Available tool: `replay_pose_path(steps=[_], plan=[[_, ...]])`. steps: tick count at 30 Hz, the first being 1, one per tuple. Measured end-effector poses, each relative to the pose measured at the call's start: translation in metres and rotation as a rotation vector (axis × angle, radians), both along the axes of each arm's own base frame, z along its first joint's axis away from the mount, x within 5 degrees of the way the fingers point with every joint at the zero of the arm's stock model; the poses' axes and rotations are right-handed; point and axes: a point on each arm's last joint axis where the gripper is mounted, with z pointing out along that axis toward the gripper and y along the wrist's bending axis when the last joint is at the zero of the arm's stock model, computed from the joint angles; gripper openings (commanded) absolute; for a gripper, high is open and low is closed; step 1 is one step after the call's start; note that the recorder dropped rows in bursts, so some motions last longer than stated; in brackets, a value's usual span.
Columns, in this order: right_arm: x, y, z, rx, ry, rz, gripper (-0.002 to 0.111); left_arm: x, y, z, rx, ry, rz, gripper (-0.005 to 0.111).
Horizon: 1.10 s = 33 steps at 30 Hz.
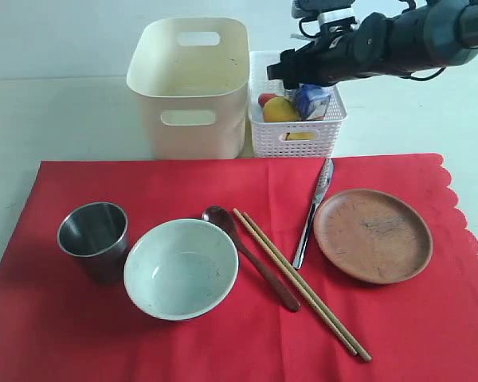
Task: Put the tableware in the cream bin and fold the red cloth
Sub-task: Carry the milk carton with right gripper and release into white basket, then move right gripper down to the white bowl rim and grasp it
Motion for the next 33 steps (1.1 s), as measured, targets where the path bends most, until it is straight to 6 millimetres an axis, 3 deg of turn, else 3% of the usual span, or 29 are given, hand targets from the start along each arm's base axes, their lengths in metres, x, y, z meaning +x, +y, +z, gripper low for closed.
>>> replay_pose_path(steps=[9, 13, 15, 22, 28, 33], plan=[[-0.003, 0.001, 0.0, 0.023, 0.051, -0.006, 0.083, 0.0, 0.0, 0.0, 0.0, 0.0, 0.0, 0.002], [-0.008, 0.001, 0.014, 0.029, 0.071, 0.008, 0.079, 0.0, 0.0, 0.0, 0.0, 0.0, 0.0, 0.002], [-0.011, 0.001, 0.028, 0.036, 0.065, 0.016, 0.072, 0.0, 0.0, 0.0, 0.0, 0.0, 0.0, 0.002], [-0.029, -0.001, 0.08, 0.057, 0.05, 0.05, 0.028, 0.0, 0.0, 0.0, 0.0, 0.0, 0.0, 0.002], [-0.046, -0.004, 0.116, 0.066, 0.057, 0.083, 0.0, 0.0, 0.0, 0.0, 0.0, 0.0, 0.0, 0.002], [-0.062, -0.004, 0.135, 0.07, 0.087, 0.115, 0.0, 0.0, 0.0, 0.0, 0.0, 0.0, 0.0, 0.002]])
